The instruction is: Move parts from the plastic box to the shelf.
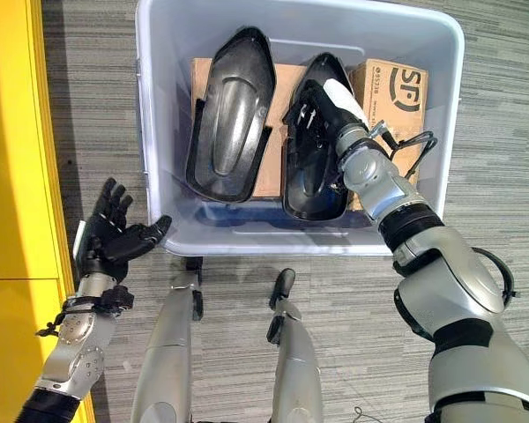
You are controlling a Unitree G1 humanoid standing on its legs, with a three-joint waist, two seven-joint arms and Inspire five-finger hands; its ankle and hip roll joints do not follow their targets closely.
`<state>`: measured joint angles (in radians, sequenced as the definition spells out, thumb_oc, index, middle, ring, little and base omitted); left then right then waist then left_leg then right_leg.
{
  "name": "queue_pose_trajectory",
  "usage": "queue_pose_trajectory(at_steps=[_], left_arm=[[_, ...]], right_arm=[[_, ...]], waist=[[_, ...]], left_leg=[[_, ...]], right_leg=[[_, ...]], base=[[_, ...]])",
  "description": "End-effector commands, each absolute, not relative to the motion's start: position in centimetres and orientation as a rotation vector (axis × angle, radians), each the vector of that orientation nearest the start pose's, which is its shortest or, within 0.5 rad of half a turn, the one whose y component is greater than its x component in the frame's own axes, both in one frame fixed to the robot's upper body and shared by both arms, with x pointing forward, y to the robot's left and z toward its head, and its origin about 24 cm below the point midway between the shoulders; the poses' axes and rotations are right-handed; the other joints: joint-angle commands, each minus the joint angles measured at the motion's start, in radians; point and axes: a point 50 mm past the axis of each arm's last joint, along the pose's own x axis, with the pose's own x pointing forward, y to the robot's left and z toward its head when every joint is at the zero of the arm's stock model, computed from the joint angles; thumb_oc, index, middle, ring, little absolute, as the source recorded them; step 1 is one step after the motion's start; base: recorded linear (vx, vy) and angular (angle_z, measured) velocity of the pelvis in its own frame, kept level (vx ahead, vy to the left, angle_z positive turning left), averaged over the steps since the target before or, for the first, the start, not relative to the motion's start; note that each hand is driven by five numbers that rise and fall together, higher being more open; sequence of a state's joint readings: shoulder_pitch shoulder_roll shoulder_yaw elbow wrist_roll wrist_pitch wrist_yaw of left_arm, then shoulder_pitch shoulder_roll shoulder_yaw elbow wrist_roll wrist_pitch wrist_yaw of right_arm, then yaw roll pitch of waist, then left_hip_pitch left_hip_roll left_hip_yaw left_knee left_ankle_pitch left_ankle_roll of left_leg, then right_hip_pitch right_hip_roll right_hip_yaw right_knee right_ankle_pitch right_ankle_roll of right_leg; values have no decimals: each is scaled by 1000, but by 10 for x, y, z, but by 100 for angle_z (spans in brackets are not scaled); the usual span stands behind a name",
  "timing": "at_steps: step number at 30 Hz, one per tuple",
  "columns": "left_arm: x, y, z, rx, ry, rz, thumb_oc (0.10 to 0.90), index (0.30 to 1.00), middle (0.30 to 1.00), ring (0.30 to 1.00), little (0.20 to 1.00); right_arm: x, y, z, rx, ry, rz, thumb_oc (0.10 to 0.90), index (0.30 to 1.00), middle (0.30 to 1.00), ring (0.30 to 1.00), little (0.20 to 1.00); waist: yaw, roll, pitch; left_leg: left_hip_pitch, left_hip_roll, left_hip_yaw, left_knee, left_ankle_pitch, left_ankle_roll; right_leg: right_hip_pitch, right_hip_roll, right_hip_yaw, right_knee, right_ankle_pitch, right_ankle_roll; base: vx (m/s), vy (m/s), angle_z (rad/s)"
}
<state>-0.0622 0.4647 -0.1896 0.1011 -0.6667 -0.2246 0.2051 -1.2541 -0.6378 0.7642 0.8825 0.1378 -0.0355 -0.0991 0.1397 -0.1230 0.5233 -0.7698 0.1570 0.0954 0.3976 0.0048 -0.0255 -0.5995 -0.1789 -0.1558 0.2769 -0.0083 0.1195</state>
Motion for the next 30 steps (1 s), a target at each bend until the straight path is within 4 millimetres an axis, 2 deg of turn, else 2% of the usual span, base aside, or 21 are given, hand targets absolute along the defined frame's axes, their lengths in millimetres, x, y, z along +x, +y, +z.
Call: queue_pose_trajectory(at_steps=[1,14,21,30], left_arm=[[253,193,63,-256,-112,12,900,1000,1000,1000,1000],[256,192,65,-260,-117,4,900,1000,1000,1000,1000],[257,194,65,-253,-118,7,900,1000,1000,1000,1000],[257,197,64,-251,-115,11,900,1000,1000,1000,1000]], right_arm=[[411,-193,295,-1010,-381,-92,900,1000,1000,1000,1000],[404,-162,312,-1050,-511,-6,900,1000,1000,1000,1000],[400,-157,321,-1069,-551,12,900,1000,1000,1000,1000],[393,-155,341,-1116,-607,3,900,1000,1000,1000,1000]], waist=[[-2,56,-3],[-8,48,-3],[-8,44,-3],[-6,36,-3]], left_leg=[[1,49,-114,25,-52,-50],[16,45,-118,17,-52,-50],[25,42,-118,19,-53,-51],[39,40,-116,21,-56,-53]], right_leg=[[42,31,10,112,-139,-16],[59,28,7,112,-143,-14],[68,26,8,115,-145,-13],[83,25,6,118,-150,-15]], base=[[0,0,0],[0,0,0],[0,0,0],[-2,2,1]])
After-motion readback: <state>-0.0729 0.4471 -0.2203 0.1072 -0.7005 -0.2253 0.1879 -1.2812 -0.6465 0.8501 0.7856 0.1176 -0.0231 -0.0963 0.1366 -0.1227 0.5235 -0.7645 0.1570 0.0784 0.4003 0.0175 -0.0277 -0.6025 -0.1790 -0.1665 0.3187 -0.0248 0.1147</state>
